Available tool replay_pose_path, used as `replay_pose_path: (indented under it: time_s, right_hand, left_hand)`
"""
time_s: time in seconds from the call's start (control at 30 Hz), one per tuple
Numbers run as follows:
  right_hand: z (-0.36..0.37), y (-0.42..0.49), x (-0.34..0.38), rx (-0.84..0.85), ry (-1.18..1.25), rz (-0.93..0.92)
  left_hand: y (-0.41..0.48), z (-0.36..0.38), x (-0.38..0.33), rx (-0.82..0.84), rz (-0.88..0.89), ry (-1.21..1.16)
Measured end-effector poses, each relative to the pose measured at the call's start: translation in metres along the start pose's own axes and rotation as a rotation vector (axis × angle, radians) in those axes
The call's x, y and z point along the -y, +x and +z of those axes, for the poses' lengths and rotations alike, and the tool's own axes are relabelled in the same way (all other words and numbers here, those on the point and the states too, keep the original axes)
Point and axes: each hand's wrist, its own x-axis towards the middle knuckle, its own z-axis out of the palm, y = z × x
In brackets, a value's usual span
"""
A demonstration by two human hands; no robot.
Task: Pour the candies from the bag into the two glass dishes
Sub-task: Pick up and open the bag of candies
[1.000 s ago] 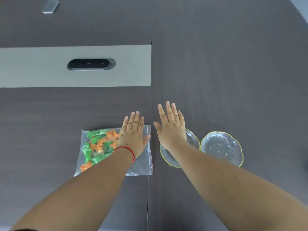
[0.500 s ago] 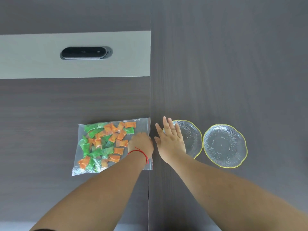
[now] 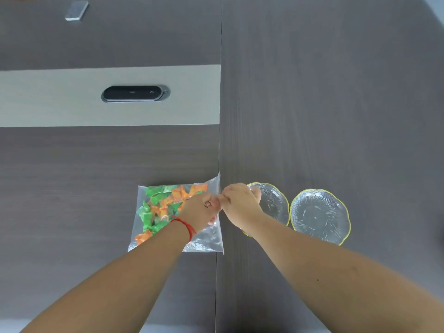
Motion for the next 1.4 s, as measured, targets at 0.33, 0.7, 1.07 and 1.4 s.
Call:
replay_pose_path:
  time_s: [0.33, 0.7, 1.07, 1.4]
  right_hand:
    - [-0.031, 0.006, 0.009, 0.298, 0.17, -0.013]
    - [-0.059, -0.007, -0.026, -0.031, -0.681, -0.203]
    - [-0.081, -0.026, 0.005, -0.212, -0.391, -0.339]
    - [-0.073, -0.042, 0.051, 0.103, 0.166, -0.2]
  left_hand:
    - [-0.012, -0.012, -0.011, 0.043, -0.136, -0.38]
    - [-0.034, -0.089, -0.016, -0.109, 0.415, 0.945]
    - [-0.039, -0.091, -0.06, -0.138, 0.221, 0.735]
    - [-0.048, -0.087, -0.057, -0.173, 0.158, -0.055]
